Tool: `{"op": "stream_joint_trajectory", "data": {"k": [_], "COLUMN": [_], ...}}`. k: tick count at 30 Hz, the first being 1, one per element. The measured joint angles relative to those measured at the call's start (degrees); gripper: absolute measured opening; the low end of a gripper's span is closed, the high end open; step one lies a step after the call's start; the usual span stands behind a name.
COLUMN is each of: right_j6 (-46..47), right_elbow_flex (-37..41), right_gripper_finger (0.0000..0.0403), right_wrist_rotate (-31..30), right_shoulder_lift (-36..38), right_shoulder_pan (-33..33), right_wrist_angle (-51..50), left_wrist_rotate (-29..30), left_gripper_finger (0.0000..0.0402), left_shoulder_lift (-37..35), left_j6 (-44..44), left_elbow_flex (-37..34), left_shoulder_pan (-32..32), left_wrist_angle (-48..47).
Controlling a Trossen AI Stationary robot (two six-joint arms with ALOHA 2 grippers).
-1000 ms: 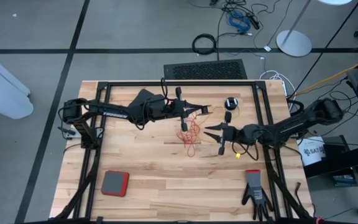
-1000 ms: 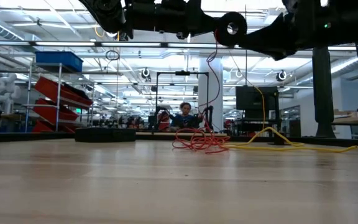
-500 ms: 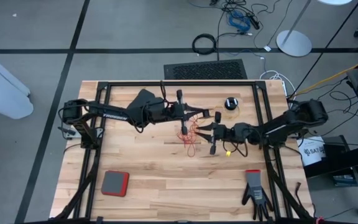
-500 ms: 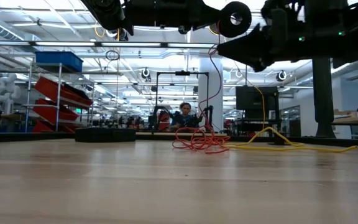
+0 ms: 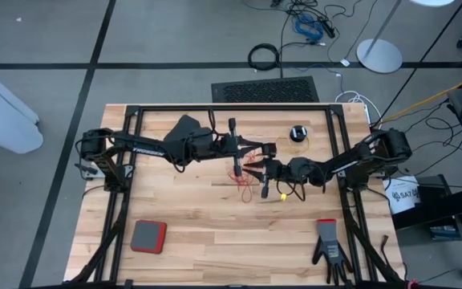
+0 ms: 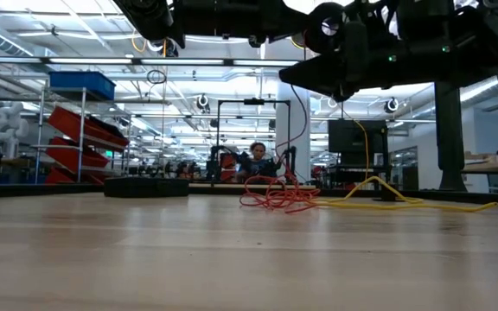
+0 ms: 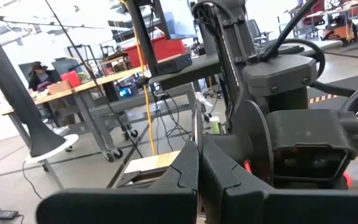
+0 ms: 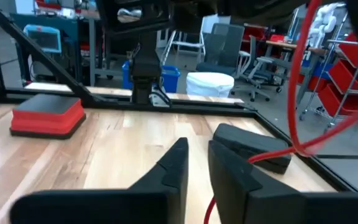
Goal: Coil cords
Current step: Coil the red wire on the spool
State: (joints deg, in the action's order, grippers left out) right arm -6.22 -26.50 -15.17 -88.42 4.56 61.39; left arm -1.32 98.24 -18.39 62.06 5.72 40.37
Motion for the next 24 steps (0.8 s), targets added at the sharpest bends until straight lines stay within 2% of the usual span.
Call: {"op": "stream_joint_trajectory", "data": {"k": [4,8,12,18,24], "right_j6": [0.45,1.53,0.76,0.93,0.98], "right_elbow_flex": [0.0,0.0,0.02,0.02,0.02], "right_gripper_finger": [0.0022,0.0018,0.0039,0.0076,0.0081], "right_wrist_rotate": [0.19,-0.67,-4.05,-4.78,-6.0], "right_shoulder_lift": [0.0,0.0,0.82,6.66,11.07], "right_shoulder_pan": [0.4,1.19,2.59,3.15,3.35], "right_wrist_angle": [-4.87,-8.64,-10.27,-17.12,-21.14], "left_wrist_rotate": [-0.02,0.0,-0.01,-0.02,0.0], "left_gripper_finger": [0.0,0.0,0.0,0.0,0.0], "left_shoulder_lift": [0.0,0.0,-0.01,-0.01,-0.01], "left_j6": [-0.04,-0.11,-0.52,-0.55,-0.55], "left_elbow_flex": [0.0,0.0,0.0,0.0,0.0], "left_shoulder_pan": [-0.01,-0.02,-0.02,-0.02,-0.02], "left_wrist_angle": [-1.48,-2.24,-2.37,-2.7,-2.91]}}
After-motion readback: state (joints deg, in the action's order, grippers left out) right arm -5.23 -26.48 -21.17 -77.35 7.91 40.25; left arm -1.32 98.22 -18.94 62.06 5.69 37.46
